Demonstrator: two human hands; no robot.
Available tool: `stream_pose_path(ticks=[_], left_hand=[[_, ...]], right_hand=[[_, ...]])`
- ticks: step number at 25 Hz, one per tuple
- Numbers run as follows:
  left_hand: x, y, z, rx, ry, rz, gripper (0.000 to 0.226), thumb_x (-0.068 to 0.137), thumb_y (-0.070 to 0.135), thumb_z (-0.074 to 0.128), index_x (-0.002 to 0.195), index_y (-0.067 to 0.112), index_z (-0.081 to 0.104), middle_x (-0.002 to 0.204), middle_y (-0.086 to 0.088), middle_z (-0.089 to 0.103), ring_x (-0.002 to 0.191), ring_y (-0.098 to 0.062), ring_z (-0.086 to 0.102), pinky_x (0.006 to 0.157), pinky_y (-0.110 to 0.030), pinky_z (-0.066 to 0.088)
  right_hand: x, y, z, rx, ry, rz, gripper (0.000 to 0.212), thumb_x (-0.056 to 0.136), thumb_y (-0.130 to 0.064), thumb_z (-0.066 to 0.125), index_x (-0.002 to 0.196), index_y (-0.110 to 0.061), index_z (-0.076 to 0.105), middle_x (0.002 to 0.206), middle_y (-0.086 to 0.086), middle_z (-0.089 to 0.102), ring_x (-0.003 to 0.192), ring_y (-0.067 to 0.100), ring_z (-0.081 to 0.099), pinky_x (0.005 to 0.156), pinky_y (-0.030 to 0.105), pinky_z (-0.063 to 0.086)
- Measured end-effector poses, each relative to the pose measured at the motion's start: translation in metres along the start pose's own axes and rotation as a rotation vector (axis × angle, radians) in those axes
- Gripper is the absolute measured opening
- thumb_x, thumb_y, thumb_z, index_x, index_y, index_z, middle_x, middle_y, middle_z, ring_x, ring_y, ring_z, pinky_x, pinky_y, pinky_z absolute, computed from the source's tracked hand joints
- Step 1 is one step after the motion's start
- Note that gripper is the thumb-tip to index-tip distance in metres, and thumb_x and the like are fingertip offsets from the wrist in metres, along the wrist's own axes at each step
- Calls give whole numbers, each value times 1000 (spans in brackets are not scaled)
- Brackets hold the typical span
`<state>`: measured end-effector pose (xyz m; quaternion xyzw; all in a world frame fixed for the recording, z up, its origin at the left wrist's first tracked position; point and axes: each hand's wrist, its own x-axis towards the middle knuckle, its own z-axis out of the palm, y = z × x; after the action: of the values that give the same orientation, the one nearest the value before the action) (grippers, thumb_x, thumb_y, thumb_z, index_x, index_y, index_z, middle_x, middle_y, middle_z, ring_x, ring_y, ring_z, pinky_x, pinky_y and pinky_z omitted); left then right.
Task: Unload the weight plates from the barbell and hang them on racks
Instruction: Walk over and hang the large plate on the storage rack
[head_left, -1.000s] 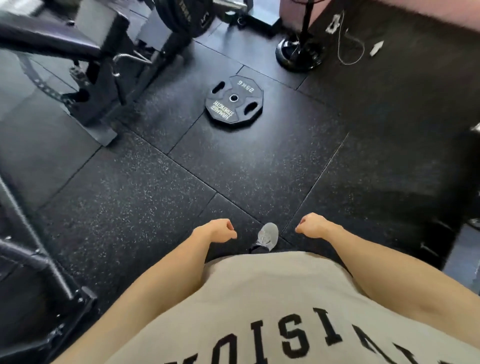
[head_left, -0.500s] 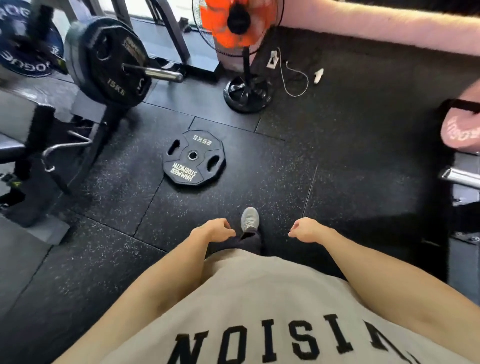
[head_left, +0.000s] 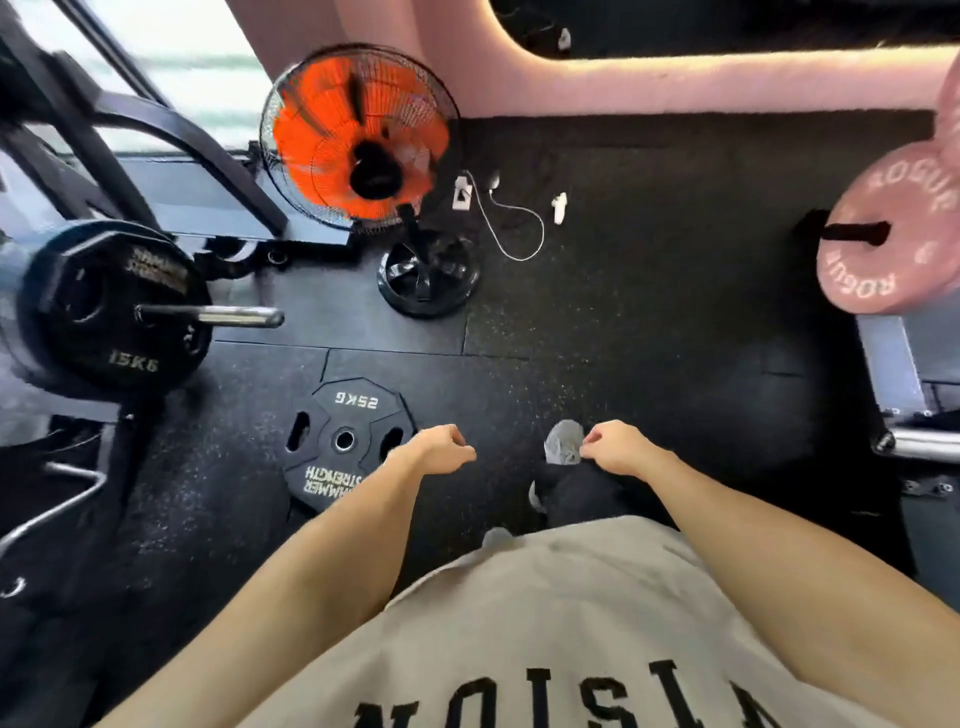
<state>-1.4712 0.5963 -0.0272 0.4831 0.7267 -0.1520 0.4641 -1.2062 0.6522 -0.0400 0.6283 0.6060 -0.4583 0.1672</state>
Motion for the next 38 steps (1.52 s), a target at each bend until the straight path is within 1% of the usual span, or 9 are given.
stream_pose_path(ticks=[5,7,10,14,18,24,28,34,38], left_hand=[[81,72,-71,168,-73,36,38,95,43,54,123,18,58,126,-3,62,117,-23,55,94,-33,43],[111,102,-110,128,-53,28,37,94,45,54,120,20,58,124,-1,61,114,-23,56,91,-34,43],[157,160,-173,-5,26,35,36,92,46,55,119,22,58,115,1,61,103,-20,55,83,-32,42],[209,219,-226,-69,106,51,32,89,44,60,113,23,61,116,0,64,107,-19,58,87,-30,44],[266,264,-265,15,65,52,25,87,45,64,102,25,60,115,-2,65,108,-22,60,92,-34,47],[362,346,-361,85,18,90,29,90,44,62,108,21,63,114,-4,67,109,-22,60,96,-33,47],[413,414,-438,145,-12,144,36,92,40,61,117,15,63,121,-6,64,116,-24,58,95,-31,44],[475,529,-506,290,-89,218,29,94,39,59,110,15,61,124,-9,63,116,-26,57,94,-33,42],[510,630,-524,402,-139,292,40,92,46,59,123,22,59,127,-5,61,115,-23,56,99,-36,45]], right_hand=[[75,-9,-81,-108,-143,25,36,93,-31,59,125,-14,63,128,5,60,118,25,55,94,30,42],[105,-14,-130,-91,-150,26,31,92,-29,60,120,-14,65,125,5,62,115,24,57,95,32,44],[155,-22,-226,41,-63,52,15,93,-28,61,105,-21,67,118,3,63,109,22,57,98,39,46],[204,-35,-319,82,44,34,14,92,-28,61,103,-22,66,111,3,64,107,22,58,95,36,45],[252,-37,-371,93,-2,27,19,92,-28,62,107,-19,67,111,2,65,104,20,59,93,34,47],[340,-45,-465,101,-36,114,25,93,-30,61,115,-19,66,118,2,64,107,19,59,93,33,47],[389,-56,-545,199,26,129,23,94,-27,61,113,-16,66,110,5,66,102,19,60,89,31,46],[438,-37,-633,363,115,154,16,94,-26,62,107,-19,64,112,4,64,94,16,55,80,27,42],[448,7,-683,479,198,263,25,93,-27,61,115,-16,64,116,6,64,103,20,59,87,31,47]])
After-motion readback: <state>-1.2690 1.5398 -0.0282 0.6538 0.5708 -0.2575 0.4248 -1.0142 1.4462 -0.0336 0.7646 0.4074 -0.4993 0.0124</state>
